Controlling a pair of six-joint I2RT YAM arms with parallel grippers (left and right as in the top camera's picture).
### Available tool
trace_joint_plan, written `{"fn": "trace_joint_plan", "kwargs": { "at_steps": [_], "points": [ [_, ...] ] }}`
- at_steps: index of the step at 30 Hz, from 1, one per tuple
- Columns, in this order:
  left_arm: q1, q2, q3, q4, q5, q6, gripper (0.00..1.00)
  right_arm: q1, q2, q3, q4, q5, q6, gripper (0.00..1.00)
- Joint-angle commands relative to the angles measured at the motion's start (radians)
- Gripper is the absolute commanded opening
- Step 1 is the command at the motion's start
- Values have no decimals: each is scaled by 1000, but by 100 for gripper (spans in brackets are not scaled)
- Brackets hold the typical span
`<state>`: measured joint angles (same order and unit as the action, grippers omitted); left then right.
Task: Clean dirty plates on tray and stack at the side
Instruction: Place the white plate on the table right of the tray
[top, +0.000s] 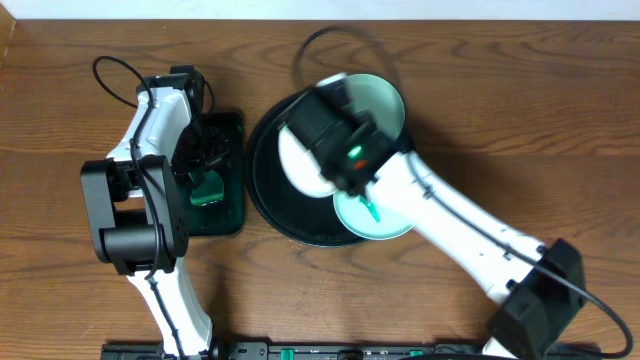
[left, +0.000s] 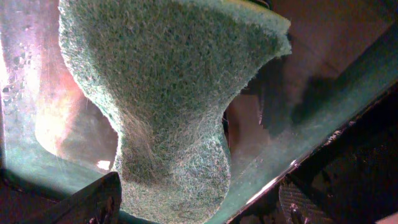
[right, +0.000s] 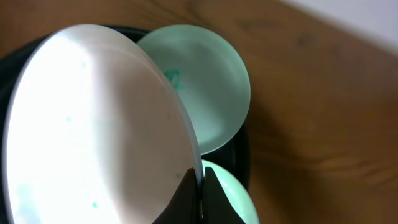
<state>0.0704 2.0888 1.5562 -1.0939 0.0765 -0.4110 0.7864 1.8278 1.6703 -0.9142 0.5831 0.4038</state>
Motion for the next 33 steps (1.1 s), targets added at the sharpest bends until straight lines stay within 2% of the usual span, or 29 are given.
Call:
{"fn": "trace_joint_plan", "kwargs": {
  "at_steps": [1,8,10,14,18,24,33],
  "points": [
    [3,-32,-8,-6,3,6,81,-148,-67,24,8,-234,144,1],
    [3,-32,-8,-5,3,6,81,-501,-77,24,-3,-524,150,1],
    [3,-32,-8,-5,3,6,81,-658,-77,24,-17,-612,150,1],
    [3,-32,-8,-6,3,6,81,-859,-71,21,-49,-648,148,1],
    [3,-32,-8,-6,3,6,82,-1023,-45,10,-63,-644,82,1],
    [3,-32,-8,-6,3,6,81,-1107,25,-21,-68,-643,47,1],
    [3,-32,-8,-14,3,6,81,-1114,168,-90,-15,-640,43,1]
  ]
}}
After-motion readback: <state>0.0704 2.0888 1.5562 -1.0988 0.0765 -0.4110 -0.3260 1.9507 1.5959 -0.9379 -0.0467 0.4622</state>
